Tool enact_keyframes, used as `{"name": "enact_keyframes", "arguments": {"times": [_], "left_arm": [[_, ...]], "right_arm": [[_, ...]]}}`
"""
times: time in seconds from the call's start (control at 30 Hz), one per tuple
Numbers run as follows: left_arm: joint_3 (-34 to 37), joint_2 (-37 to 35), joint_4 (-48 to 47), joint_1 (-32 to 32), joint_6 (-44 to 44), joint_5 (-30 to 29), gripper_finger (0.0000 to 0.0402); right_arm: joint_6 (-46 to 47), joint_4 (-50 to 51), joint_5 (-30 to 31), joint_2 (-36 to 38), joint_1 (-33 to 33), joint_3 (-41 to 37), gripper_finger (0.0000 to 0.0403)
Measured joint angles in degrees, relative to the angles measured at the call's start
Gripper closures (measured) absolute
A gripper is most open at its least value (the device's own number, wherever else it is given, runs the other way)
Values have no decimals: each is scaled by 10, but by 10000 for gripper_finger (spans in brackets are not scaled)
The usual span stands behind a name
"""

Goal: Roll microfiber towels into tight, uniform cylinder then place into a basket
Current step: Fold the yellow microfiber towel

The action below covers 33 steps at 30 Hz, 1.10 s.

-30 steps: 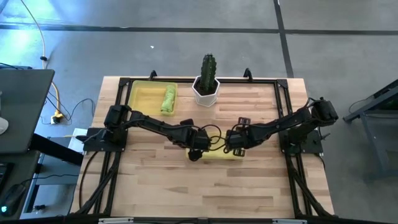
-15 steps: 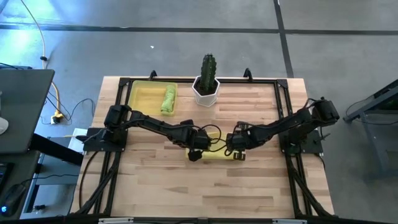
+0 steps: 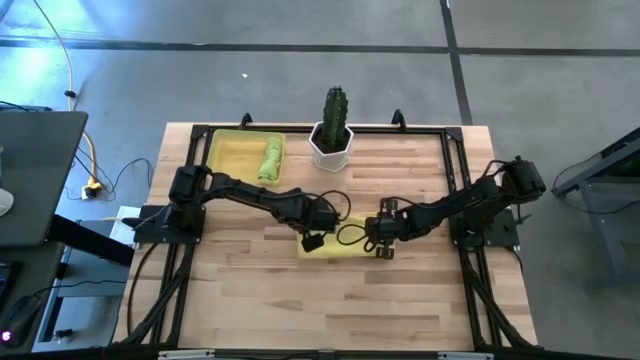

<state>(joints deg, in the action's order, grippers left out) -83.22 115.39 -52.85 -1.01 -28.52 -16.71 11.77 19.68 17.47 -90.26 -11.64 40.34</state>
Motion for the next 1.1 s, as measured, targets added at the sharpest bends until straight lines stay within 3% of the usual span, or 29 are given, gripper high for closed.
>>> {"name": "enact_keyframes", "arguments": {"times": [0.13, 0.37, 0.53, 0.6, 0.73, 0.9, 1.1], "left_arm": [[0, 0, 2, -1, -11, 7, 389], [0, 0, -1, -1, 3, 7, 329], [-15, 0, -91, -3, 15, -81, 292], [-26, -1, -130, -5, 3, -90, 287], [-37, -1, -125, 0, -5, -21, 287], [-38, -1, -20, 38, 57, 80, 300], [-35, 0, 59, 76, 71, 79, 312]], "right_arm": [[-3, -9, 0, 0, 0, 0, 274], [-19, -16, 0, 0, 0, 0, 274], [-47, 15, 0, 0, 0, 9, 274], [-65, 53, 2, 0, 0, 25, 274], [-103, 114, 31, 0, 1, 49, 274], [-123, 123, 33, 0, 20, 46, 274], [-123, 123, 20, 0, 49, 23, 274]]}}
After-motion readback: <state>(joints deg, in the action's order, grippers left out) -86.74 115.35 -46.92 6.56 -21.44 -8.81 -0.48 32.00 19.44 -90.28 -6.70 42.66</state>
